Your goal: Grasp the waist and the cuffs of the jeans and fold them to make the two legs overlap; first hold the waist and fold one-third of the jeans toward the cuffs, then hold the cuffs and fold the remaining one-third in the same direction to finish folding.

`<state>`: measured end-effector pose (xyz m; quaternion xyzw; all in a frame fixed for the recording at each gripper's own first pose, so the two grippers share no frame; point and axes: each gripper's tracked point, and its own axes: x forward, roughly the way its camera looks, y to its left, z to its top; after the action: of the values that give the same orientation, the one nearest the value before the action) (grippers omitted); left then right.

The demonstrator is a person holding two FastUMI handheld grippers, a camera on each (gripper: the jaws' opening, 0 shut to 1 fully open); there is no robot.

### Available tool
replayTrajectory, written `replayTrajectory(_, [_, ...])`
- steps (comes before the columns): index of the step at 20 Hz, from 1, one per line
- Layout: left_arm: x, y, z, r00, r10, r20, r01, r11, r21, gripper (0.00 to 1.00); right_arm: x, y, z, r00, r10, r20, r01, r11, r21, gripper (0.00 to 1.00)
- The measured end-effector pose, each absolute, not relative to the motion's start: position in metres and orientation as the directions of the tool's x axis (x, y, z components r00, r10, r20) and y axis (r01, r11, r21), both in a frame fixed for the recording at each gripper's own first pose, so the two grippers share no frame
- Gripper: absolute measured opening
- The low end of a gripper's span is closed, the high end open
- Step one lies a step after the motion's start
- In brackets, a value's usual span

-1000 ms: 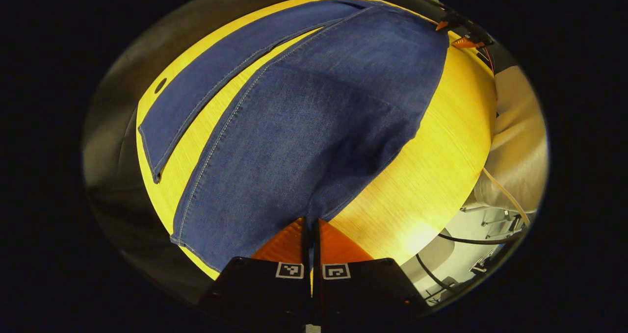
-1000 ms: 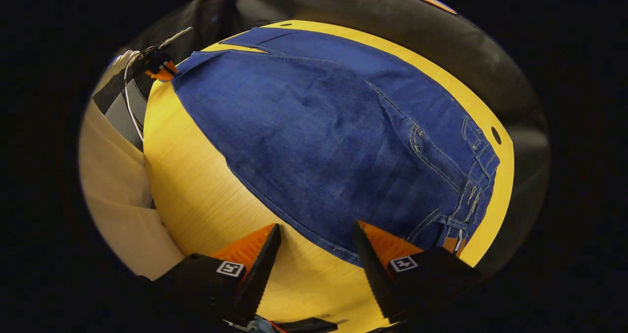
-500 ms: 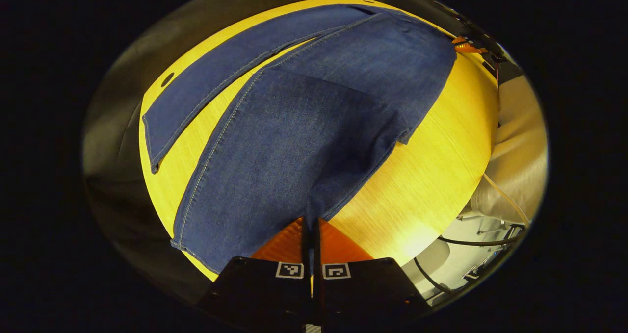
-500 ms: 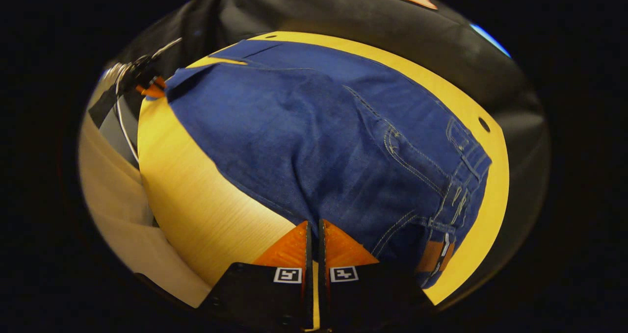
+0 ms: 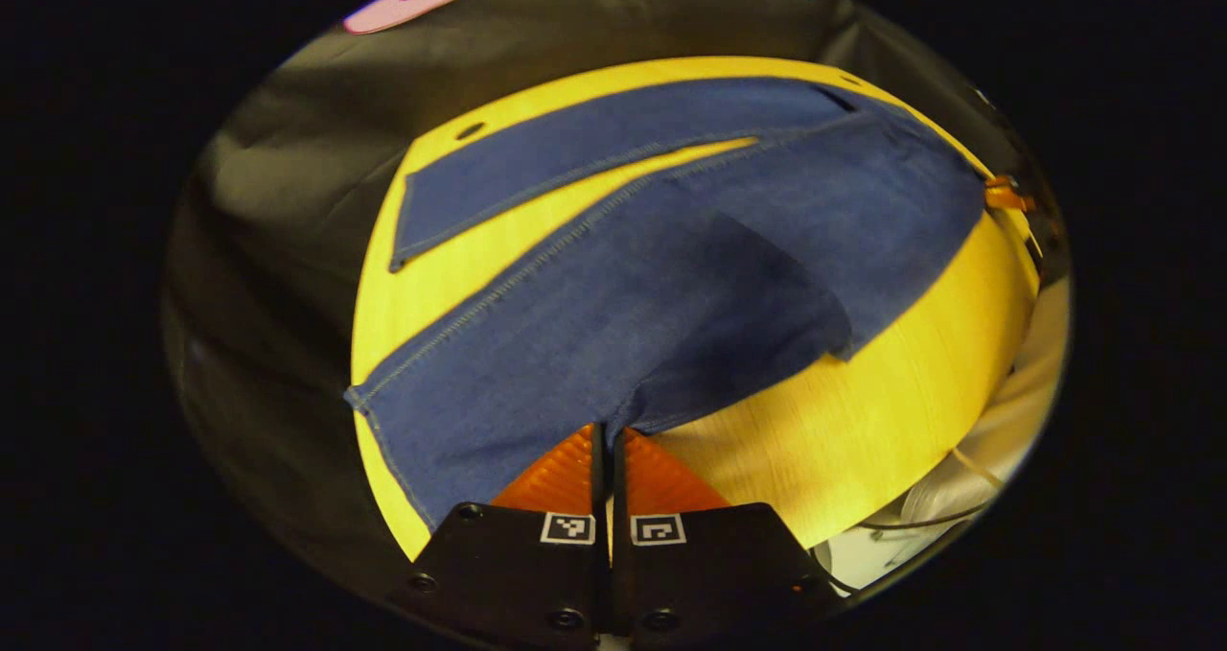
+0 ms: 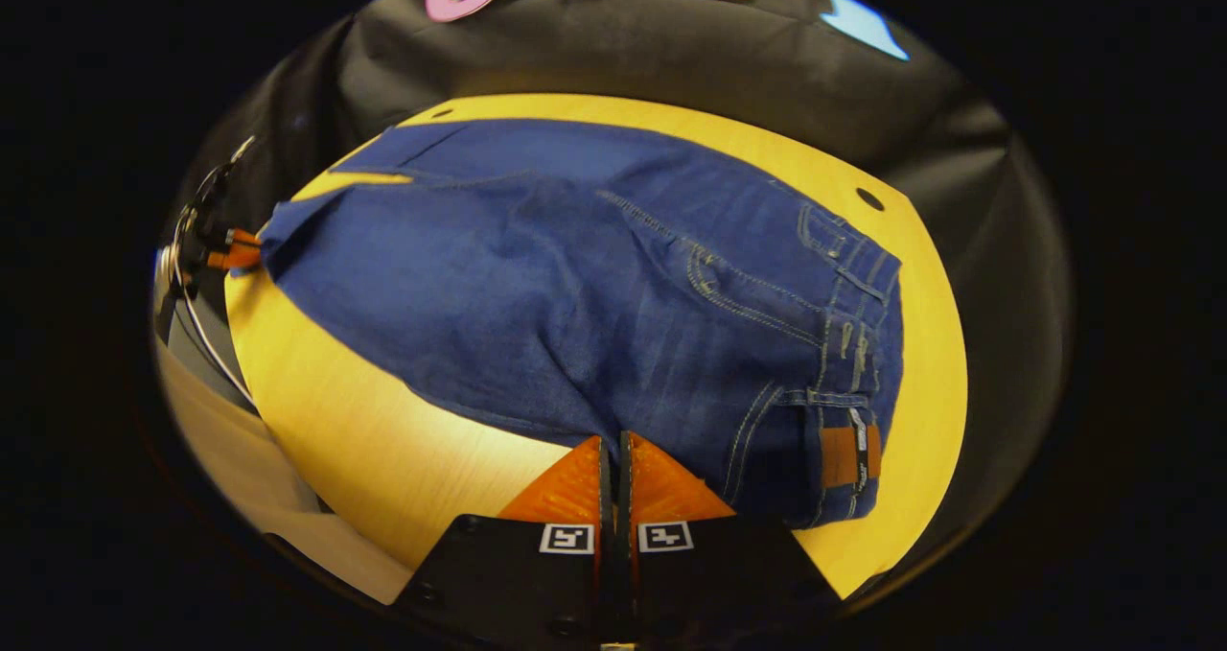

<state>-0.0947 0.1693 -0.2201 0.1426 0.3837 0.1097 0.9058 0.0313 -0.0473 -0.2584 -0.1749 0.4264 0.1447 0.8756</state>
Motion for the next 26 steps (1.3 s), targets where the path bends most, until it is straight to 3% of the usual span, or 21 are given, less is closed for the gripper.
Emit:
replayTrajectory(4, [-0.071,0.168,-0.168,0.749,0.361,-0.556,-0.239,0.93,0.28,0.0,0.059,-0.033,-0.207,0.708,0.107,-0.698,-0.286,0.947,-0.145,0.02])
replayTrajectory(13, [0.048,0.209,-0.031,0.817,0.46,-0.349,-0.33,0.868,0.372,0.0,0.175,-0.002,-0.136,0.829,0.095,-0.55,-0.209,0.967,-0.148,0.02])
replayTrajectory(17, [0.12,0.23,-0.025,0.805,0.478,-0.351,-0.283,0.83,0.481,0.0,0.241,0.006,-0.144,0.838,0.075,-0.54,-0.205,0.961,-0.185,0.02])
replayTrajectory(22, [0.193,0.247,-0.069,0.776,0.486,-0.401,-0.22,0.805,0.551,0.0,0.309,0.003,-0.196,0.809,0.052,-0.585,-0.188,0.966,-0.174,0.02])
replayTrajectory(26, [0.217,0.255,-0.101,0.77,0.497,-0.399,-0.229,0.8,0.554,0.0,0.342,0.007,-0.231,0.789,0.04,-0.613,-0.199,0.96,-0.194,0.02])
